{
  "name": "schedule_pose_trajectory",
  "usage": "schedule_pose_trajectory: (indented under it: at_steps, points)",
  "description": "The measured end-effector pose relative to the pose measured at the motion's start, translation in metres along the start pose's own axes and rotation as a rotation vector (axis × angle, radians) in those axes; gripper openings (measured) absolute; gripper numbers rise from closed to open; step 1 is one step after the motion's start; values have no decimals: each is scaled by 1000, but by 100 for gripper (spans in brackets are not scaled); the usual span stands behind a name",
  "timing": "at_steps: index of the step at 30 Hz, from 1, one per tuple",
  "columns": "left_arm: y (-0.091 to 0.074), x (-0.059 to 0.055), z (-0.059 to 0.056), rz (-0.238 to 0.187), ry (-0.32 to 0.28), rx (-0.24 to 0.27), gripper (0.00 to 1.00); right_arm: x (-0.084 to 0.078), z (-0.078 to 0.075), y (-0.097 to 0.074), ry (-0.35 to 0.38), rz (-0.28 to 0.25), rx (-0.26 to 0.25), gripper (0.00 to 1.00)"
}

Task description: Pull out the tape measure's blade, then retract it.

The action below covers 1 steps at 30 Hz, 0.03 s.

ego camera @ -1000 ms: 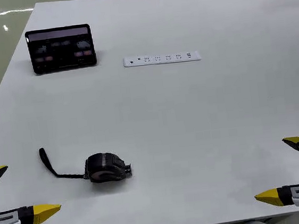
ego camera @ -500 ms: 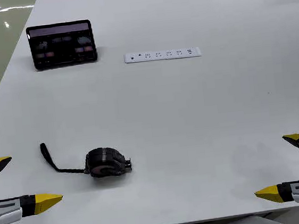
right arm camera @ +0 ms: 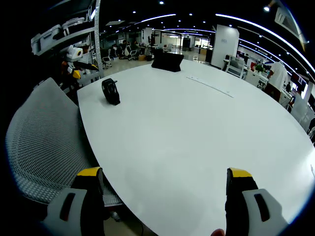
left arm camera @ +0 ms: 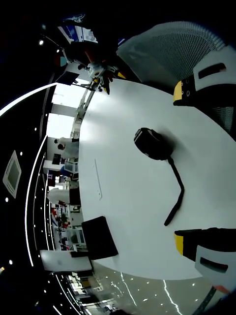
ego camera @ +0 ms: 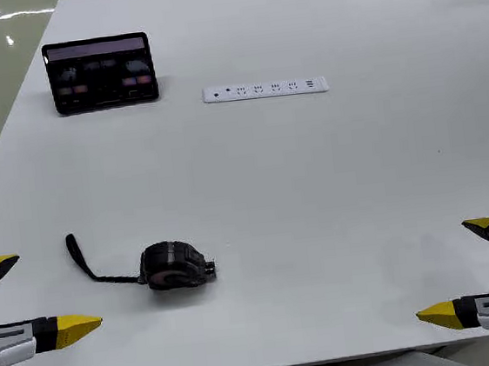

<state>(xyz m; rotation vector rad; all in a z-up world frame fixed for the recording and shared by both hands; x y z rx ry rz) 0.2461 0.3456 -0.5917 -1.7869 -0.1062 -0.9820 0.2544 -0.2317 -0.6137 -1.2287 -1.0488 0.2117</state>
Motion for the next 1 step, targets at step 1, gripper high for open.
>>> schedule_pose_trajectory:
  at_steps: [1]
  points:
    - [0, 0, 0, 0, 1, 1, 100, 0, 0, 0, -1, 0, 0, 100]
Point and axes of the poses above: the centre of the closed fingertips' face, and the gripper's own axes: y roughly forward along the fingers, z roughly to its left, x roughly out of its top, the point moved 10 cm from there along -y, roughly backward along the fingers, and after that the axes turned 14 degrees about z, right-handed, at the moved point
